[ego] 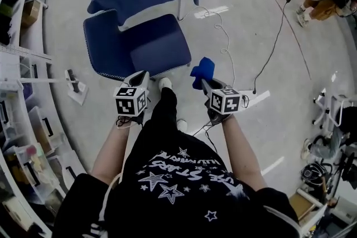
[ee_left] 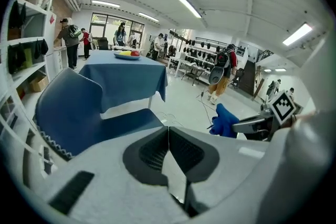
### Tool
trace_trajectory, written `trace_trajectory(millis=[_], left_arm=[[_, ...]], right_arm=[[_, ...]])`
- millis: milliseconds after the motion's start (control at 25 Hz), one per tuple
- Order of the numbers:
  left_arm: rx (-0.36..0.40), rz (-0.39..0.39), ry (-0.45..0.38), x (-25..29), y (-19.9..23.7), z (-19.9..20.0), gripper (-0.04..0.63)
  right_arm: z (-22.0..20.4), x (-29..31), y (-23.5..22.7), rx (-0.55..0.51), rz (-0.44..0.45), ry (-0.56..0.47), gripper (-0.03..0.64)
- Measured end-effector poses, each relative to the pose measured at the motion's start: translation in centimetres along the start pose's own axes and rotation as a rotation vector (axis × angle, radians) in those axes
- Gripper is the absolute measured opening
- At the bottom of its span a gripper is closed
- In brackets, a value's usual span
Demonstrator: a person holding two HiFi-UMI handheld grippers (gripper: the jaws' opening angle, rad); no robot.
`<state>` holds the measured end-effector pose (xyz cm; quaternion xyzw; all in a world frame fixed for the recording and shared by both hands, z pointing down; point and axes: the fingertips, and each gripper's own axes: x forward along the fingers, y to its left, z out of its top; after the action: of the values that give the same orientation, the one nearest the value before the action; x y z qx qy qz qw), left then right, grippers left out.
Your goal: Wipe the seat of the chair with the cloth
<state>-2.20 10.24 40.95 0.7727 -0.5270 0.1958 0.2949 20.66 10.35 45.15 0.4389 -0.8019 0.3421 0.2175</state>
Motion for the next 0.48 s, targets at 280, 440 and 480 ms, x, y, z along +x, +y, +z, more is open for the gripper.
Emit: trace_trajectory(millis=[280,440,480], left_arm=[[-0.069,-0.002,0.023,8.1,6.3,4.9,0.020],[-0.106,0.023,0.050,11.3,10.8,6.3,0.020],[-0.124,0.031,0.059,12.0,11.8,6.3,0.021]], right_arm=[[6.9,8.0,-2.7,-0.030,-0.019,0.083,0.055],[10.2,14.2,-1.9,-0.086,0.007,0.154,0.055],[10.7,15.7,-1.6,-0.102,0.015,0.178,0.055]])
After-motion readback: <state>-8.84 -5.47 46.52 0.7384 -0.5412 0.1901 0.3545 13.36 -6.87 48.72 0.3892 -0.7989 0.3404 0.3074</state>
